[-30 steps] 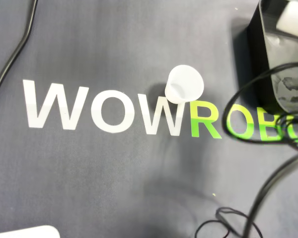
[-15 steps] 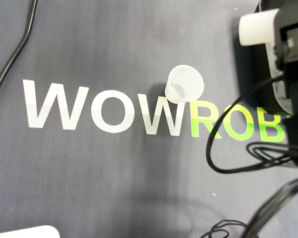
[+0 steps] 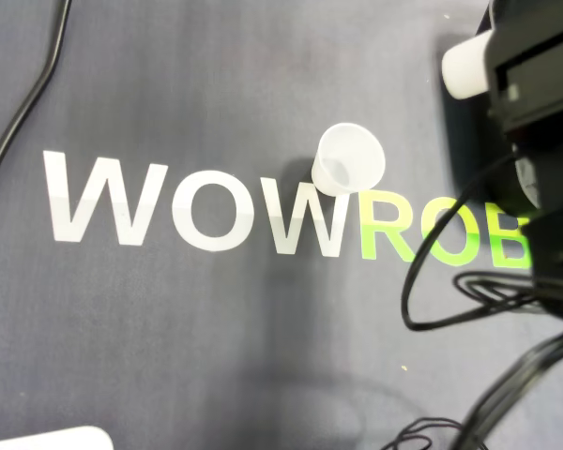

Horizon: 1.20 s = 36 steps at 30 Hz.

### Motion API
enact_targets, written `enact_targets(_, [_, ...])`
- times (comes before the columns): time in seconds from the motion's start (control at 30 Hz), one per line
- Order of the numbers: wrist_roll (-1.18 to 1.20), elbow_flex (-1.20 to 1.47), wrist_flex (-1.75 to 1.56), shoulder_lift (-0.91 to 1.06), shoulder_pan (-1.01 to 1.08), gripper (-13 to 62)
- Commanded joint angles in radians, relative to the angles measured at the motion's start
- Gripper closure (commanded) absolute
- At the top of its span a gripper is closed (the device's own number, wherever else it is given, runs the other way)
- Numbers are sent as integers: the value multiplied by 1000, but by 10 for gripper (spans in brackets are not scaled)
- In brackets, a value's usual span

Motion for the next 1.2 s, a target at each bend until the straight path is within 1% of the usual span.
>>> enact_targets(0.0, [-80,-44,-17,6,-21,467])
enact_targets(0.2, [-249,-35,-8,-5,-89,467])
enact_targets(0.5, [-422,-17,83,2,-187,467])
enact_targets(0.9, [-437,127,75,17,-199,467])
enact_targets(1.17, [-437,140,63,8,-216,467])
